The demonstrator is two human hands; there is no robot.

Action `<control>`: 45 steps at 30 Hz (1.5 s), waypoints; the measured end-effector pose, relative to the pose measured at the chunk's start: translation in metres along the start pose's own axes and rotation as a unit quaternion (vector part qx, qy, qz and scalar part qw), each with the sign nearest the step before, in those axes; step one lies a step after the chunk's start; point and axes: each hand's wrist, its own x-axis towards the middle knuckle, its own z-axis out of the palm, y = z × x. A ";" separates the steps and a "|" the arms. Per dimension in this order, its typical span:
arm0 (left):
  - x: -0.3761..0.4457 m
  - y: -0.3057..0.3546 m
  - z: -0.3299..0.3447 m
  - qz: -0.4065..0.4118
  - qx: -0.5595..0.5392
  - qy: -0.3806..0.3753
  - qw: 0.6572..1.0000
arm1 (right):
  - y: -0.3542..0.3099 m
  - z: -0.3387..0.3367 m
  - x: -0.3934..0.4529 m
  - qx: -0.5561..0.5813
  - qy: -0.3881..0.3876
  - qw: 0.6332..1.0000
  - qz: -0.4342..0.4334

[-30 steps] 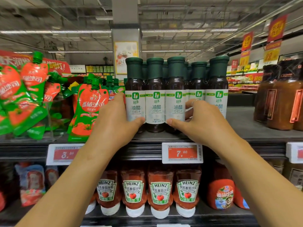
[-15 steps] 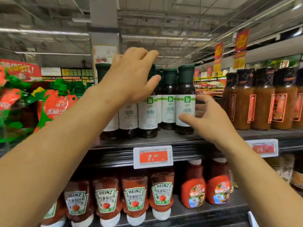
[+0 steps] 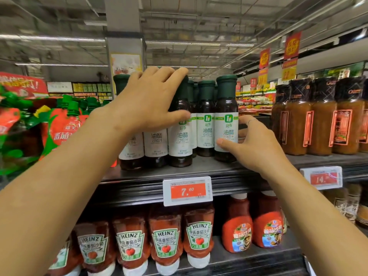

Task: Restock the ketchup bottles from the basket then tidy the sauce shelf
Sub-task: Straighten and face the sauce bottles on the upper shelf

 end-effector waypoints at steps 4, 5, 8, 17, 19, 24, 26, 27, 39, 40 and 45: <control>0.001 -0.004 -0.001 0.014 0.003 -0.026 1.000 | -0.002 0.002 0.000 -0.007 0.001 1.000 -0.008; 0.002 -0.004 -0.002 0.015 0.001 -0.028 1.000 | -0.003 0.004 -0.001 -0.006 0.000 1.000 -0.010; 0.002 -0.004 -0.002 0.018 -0.005 -0.027 0.999 | -0.006 0.007 -0.002 -0.004 -0.008 1.000 -0.018; 0.001 -0.004 0.002 0.018 -0.018 -0.015 1.000 | -0.018 0.016 -0.002 0.018 -0.028 0.999 -0.024; 0.001 -0.004 0.003 0.017 -0.017 -0.013 1.000 | -0.021 0.017 -0.001 0.021 -0.031 0.999 -0.025; 0.001 -0.005 0.004 0.015 -0.013 -0.006 1.000 | -0.028 0.026 -0.001 0.036 -0.039 0.998 -0.028; 0.001 -0.005 0.005 0.013 -0.010 -0.006 1.000 | -0.030 0.029 -0.002 0.030 -0.033 0.998 -0.032; 0.000 -0.005 0.005 0.012 -0.010 -0.005 1.000 | -0.030 0.029 -0.002 0.026 -0.031 0.999 -0.034; -0.076 0.000 0.018 -0.251 -0.205 0.201 0.924 | -0.027 0.029 -0.007 0.047 -0.042 0.997 -0.047; -0.086 0.000 0.024 -0.293 -0.246 0.170 0.908 | -0.027 0.029 -0.007 0.050 -0.045 0.997 -0.043; -0.100 -0.001 0.044 -0.320 -0.297 0.072 0.897 | -0.031 0.031 -0.005 0.046 -0.053 0.996 -0.052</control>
